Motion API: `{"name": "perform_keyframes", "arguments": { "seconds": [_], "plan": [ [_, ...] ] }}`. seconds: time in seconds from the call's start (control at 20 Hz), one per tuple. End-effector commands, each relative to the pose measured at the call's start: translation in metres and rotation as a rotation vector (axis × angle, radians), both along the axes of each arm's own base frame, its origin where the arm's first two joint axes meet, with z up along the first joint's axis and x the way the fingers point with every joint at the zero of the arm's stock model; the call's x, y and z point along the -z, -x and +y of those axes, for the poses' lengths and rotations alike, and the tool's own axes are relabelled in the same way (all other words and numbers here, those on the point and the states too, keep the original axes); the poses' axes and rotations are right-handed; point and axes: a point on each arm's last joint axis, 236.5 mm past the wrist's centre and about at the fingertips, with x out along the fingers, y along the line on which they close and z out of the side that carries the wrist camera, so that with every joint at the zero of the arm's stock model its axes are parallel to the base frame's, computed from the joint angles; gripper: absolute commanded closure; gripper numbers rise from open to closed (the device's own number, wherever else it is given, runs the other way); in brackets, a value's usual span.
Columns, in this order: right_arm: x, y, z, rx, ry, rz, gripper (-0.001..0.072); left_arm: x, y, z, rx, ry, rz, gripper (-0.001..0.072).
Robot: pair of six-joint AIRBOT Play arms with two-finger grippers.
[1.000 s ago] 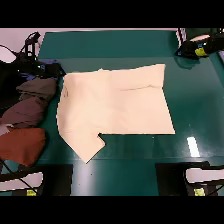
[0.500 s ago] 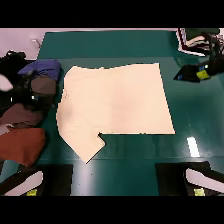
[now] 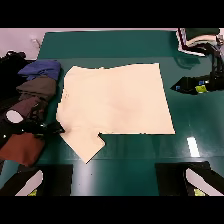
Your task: Fold the shirts.
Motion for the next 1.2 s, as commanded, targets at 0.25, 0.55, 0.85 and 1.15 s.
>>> {"name": "perform_keyframes", "arguments": {
  "seconds": [0.25, 0.55, 0.85, 1.15],
  "plan": [
    [0.033, 0.030, -0.024, 0.059, -0.024, 0.131, 0.0336, -0.027, -0.039, -0.008, -0.035, 0.054, -0.153, 0.0687],
    [0.141, 0.116, -0.084, 0.341, -0.169, 0.437, 0.0208, -0.059, -0.055, -0.009, 0.042, 0.044, -0.223, 0.0687],
    [0.208, 0.142, -0.055, 0.425, -0.365, 0.635, 0.0245, -0.059, -0.056, -0.009, 0.040, 0.044, -0.224, 0.0687],
    [0.203, 0.094, -0.014, 0.241, -0.283, 0.541, 0.0613, -0.065, -0.058, -0.010, 0.043, 0.047, -0.233, 0.0687]
  ]
}}
